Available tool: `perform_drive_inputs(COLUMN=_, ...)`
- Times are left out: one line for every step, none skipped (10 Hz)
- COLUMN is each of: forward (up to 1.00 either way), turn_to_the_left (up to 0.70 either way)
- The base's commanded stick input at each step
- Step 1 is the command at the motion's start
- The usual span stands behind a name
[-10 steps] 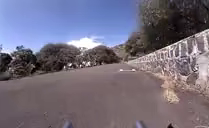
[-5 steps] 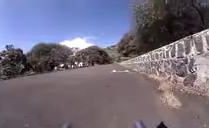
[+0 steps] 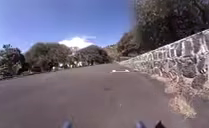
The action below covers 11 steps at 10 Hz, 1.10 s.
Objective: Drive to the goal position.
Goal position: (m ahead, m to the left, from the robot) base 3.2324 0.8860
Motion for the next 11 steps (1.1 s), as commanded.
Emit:
perform_drive_inputs(forward=0.5, turn_to_the_left=0.0)
perform_drive_inputs(forward=0.5, turn_to_the_left=0.0)
perform_drive_inputs(forward=0.5, turn_to_the_left=0.0)
perform_drive_inputs(forward=0.5, turn_to_the_left=0.0)
perform_drive_inputs(forward=0.5, turn_to_the_left=0.0)
perform_drive_inputs(forward=0.5, turn_to_the_left=0.0)
perform_drive_inputs(forward=0.5, turn_to_the_left=0.0)
perform_drive_inputs(forward=0.5, turn_to_the_left=0.0)
perform_drive_inputs(forward=0.5, turn_to_the_left=0.0)
perform_drive_inputs(forward=0.5, turn_to_the_left=-0.2)
perform_drive_inputs(forward=0.5, turn_to_the_left=-0.34)
